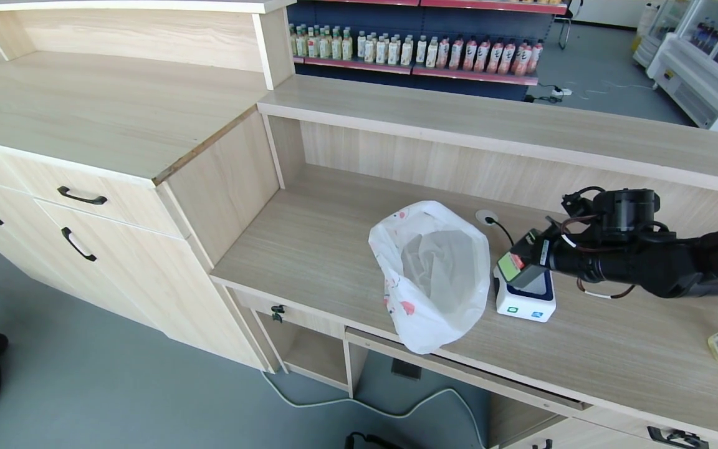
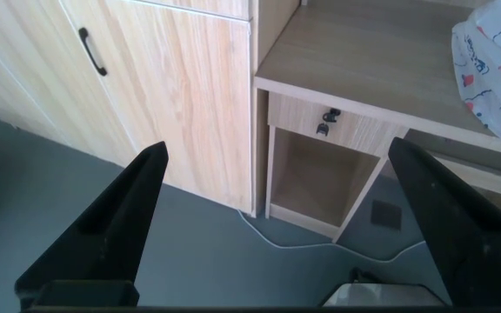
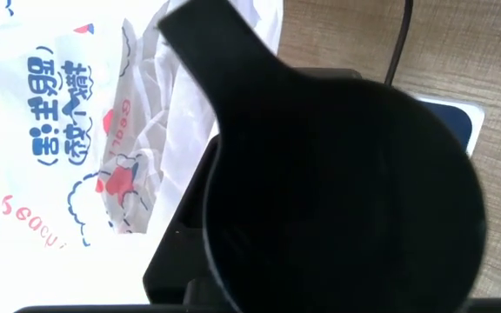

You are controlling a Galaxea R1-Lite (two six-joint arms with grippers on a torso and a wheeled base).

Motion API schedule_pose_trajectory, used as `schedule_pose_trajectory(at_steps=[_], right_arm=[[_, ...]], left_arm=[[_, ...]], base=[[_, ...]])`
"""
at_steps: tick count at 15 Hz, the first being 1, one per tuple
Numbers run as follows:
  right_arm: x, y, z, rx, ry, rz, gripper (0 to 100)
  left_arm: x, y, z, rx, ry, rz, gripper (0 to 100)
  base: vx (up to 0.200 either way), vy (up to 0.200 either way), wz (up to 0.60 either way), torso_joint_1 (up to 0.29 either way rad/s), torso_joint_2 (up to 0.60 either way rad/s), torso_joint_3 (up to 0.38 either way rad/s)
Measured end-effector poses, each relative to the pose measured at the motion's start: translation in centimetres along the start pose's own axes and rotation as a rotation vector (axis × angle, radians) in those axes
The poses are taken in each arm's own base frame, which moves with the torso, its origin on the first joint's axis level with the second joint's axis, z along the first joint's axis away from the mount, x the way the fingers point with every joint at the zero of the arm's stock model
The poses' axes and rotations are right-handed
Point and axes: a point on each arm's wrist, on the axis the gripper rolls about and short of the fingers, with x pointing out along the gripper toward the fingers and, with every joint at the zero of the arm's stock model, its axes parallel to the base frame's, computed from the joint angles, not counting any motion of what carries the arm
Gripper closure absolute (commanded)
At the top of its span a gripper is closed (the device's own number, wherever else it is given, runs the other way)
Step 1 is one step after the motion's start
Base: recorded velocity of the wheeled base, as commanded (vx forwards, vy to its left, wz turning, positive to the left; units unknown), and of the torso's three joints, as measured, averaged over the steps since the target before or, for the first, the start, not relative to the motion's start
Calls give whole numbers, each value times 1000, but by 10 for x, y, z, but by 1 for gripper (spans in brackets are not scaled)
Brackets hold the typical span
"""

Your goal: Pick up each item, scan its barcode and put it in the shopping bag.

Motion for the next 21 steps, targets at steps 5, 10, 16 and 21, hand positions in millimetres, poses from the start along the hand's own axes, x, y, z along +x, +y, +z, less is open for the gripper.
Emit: schedule_pose_trajectory(at_steps=[5, 10, 16, 21], right_arm=[[10, 0, -2, -23, 3, 19, 100], [14, 0, -3, -35, 7, 22, 100], [-25, 21, 18, -400, -109, 41, 100], [-94, -8, 2, -919, -311, -182, 100]], left_arm=[[0, 0, 0, 0, 0, 0, 0], [0, 0, 0, 0, 0, 0, 0], [0, 0, 0, 0, 0, -1, 0], [0, 0, 0, 0, 0, 0, 0]], base=[[0, 0, 0, 0, 0, 0], [0, 0, 0, 0, 0, 0], [0, 0, 0, 0, 0, 0], [0, 0, 0, 0, 0, 0]])
